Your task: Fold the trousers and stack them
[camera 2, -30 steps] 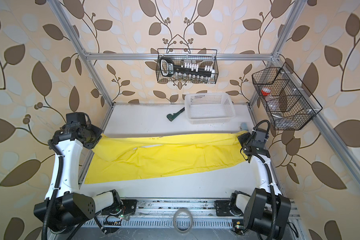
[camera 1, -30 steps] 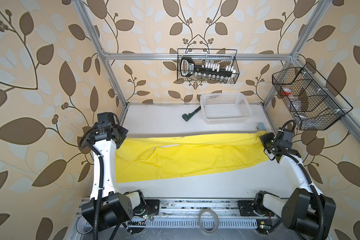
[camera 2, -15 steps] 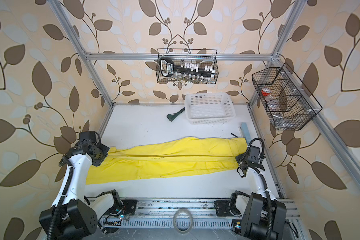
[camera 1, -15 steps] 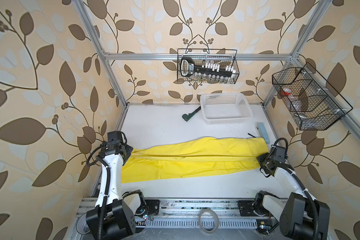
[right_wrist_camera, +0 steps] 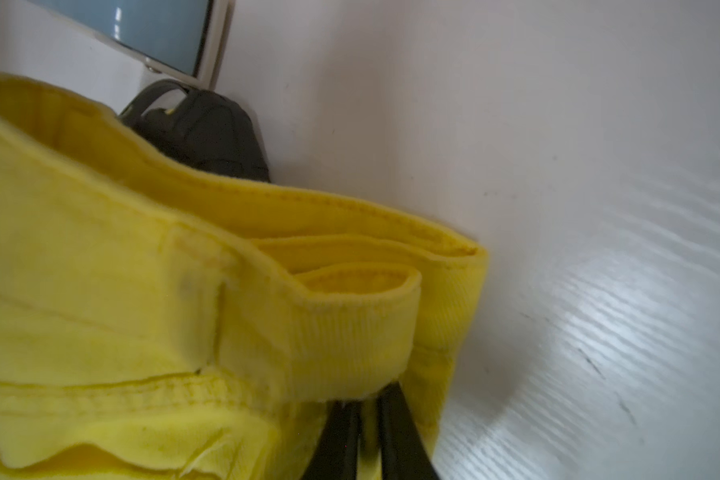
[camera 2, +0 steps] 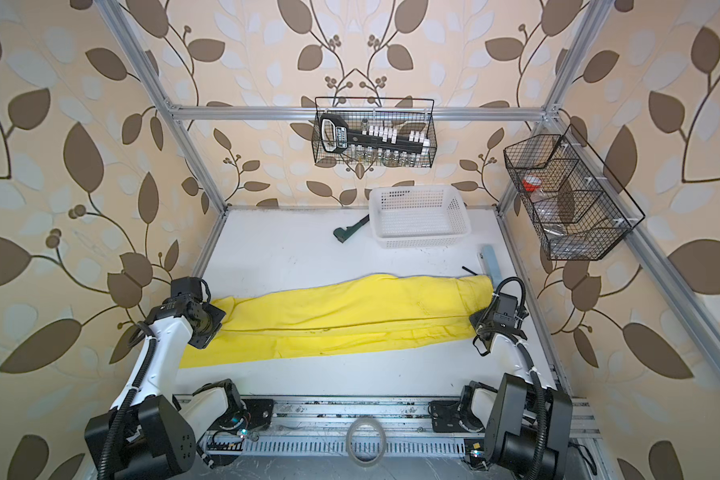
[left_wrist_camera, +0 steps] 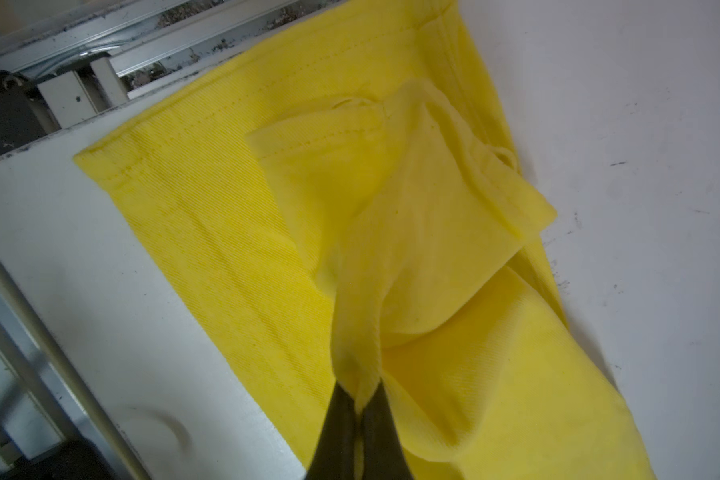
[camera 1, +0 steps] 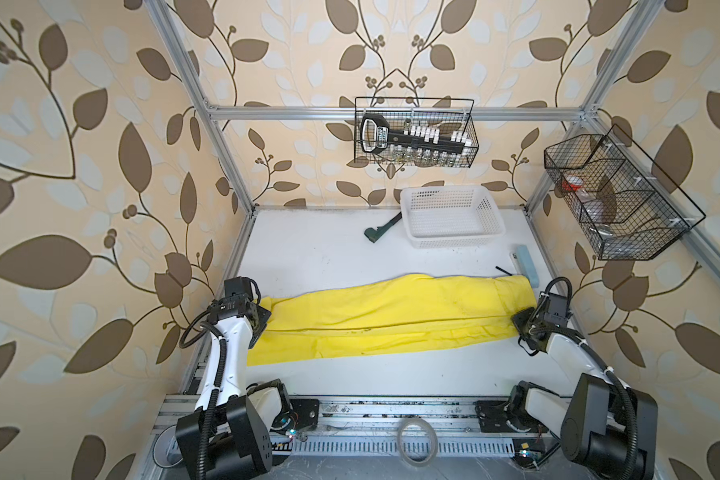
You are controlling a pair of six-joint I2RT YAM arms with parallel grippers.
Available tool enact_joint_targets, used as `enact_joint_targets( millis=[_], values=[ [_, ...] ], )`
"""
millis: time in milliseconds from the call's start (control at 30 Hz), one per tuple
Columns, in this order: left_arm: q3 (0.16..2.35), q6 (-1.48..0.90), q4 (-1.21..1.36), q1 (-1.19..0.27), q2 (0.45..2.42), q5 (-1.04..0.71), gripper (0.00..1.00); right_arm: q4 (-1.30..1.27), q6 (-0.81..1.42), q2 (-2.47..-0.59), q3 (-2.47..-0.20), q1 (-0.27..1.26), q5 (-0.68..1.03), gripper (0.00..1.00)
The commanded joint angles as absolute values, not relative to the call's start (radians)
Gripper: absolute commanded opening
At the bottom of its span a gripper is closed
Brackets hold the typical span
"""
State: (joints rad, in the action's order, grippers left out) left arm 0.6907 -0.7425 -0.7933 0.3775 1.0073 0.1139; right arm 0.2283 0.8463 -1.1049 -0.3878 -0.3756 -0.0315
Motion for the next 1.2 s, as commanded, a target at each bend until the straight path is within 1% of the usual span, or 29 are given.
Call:
enact_joint_targets(
  millis=[0,67,133,200,300,367,433,500,567,667,767,900,1000,1067,1167],
  values=[
    [0.678,-0.788,-0.822,0.39,0.954,0.157,0.03,0.295,0.842,-1.077,-0.37,-0.383,-0.083,0.24],
    [0.669,-0.805,-0.826,0.39,0.947,0.139,0.03,0.326,0.852,-1.04,-0.384,-0.383,-0.09,0.28],
    [0.666,-0.822,-0.837,0.39,0.948,0.15,0.03,0.377,0.862,-0.99,-0.412,-0.383,-0.098,0.36],
    [0.671,-0.829,-0.85,0.39,0.947,0.173,0.06,0.431,0.873,-0.924,-0.444,-0.383,-0.12,0.45],
    [0.681,-0.837,-0.854,0.39,0.926,0.193,0.07,0.519,0.888,-0.832,-0.489,-0.365,-0.157,0.54],
    [0.687,-0.842,-0.854,0.39,0.92,0.191,0.1,0.574,0.898,-0.779,-0.517,-0.337,-0.181,0.56],
    [0.687,-0.848,-0.851,0.39,0.926,0.185,0.11,0.609,0.912,-0.738,-0.54,-0.299,-0.212,0.58],
    [0.68,-0.854,-0.85,0.39,0.934,0.18,0.12,0.62,0.924,-0.718,-0.564,-0.258,-0.223,0.59],
    [0.673,-0.864,-0.853,0.39,0.937,0.194,0.15,0.594,0.924,-0.741,-0.59,-0.204,-0.201,0.59],
    [0.674,-0.869,-0.849,0.39,0.934,0.212,0.2,0.542,0.894,-0.878,-0.609,-0.109,-0.179,0.58],
    [0.682,-0.869,-0.844,0.39,0.938,0.2,0.22,0.471,0.878,-1.009,-0.594,-0.066,-0.154,0.58],
    [0.68,-0.868,-0.852,0.39,0.94,0.186,0.24,0.403,0.852,-1.089,-0.547,-0.074,-0.177,0.58],
    [0.689,-0.864,-0.865,0.39,0.927,0.195,0.25,0.384,0.837,-1.136,-0.503,-0.125,-0.173,0.56],
    [0.712,-0.862,-0.879,0.39,0.922,0.203,0.28,0.38,0.834,-1.147,-0.465,-0.159,-0.18,0.54],
    [0.736,-0.866,-0.885,0.39,0.929,0.206,0.28,0.4,0.829,-1.126,-0.422,-0.189,-0.204,0.53]
  ],
)
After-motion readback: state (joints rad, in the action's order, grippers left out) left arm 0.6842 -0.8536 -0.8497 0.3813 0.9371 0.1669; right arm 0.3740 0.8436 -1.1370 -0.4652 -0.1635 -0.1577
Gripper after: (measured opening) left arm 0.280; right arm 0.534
